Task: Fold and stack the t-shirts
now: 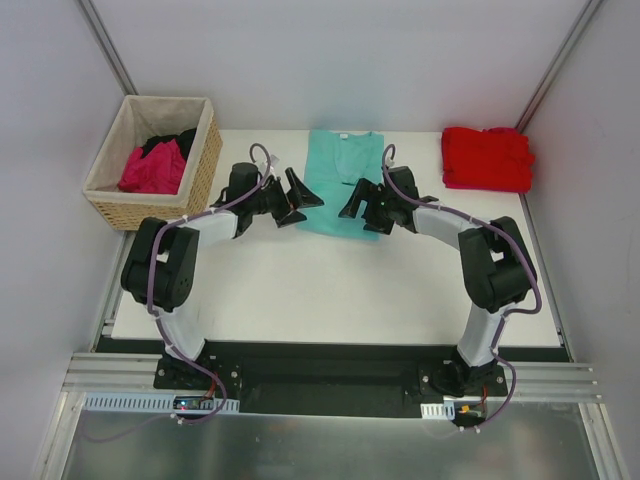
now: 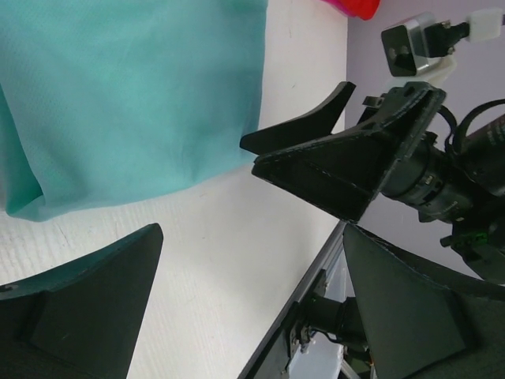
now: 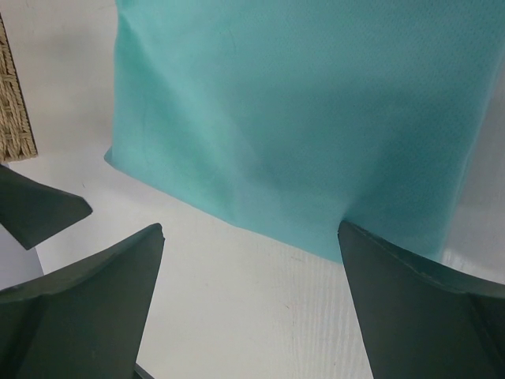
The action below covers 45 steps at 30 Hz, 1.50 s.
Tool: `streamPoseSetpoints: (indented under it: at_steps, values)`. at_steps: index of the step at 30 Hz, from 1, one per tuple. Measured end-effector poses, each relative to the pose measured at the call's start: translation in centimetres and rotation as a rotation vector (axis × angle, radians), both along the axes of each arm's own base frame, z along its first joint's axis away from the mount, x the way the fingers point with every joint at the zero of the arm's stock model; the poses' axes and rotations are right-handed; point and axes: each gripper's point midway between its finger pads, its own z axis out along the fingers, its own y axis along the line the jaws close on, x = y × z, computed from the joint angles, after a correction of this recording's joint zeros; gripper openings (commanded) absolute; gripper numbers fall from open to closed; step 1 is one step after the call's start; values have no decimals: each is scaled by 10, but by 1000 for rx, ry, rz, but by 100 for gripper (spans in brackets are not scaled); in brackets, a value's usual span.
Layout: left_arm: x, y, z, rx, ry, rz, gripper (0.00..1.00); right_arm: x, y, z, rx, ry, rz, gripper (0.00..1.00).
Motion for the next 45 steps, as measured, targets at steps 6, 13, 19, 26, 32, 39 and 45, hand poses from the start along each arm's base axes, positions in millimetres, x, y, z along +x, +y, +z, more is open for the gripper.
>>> streamPoseSetpoints:
  at_steps: [6,13,19,26,32,39,45]
  values:
    - [4,-3,-37,22,72,-4,98,0,0,0,0,-1,1,97]
    - [5,-3,-73,40,134,-3,98,-1,0,-1,-1,0,1,97]
    - [8,-5,-73,30,114,-3,98,-4,-1,-5,-7,8,3,97]
    - [-4,-7,-58,12,107,-7,97,-4,-1,-5,-6,9,3,97]
    - [-13,-15,-2,-36,-8,-40,97,-4,-1,-5,-6,9,3,97]
    - [7,-22,35,-53,-90,-46,98,-4,-1,-5,-6,8,3,97]
    - [34,-30,16,-33,-70,-50,98,-4,-1,-6,-10,6,5,97]
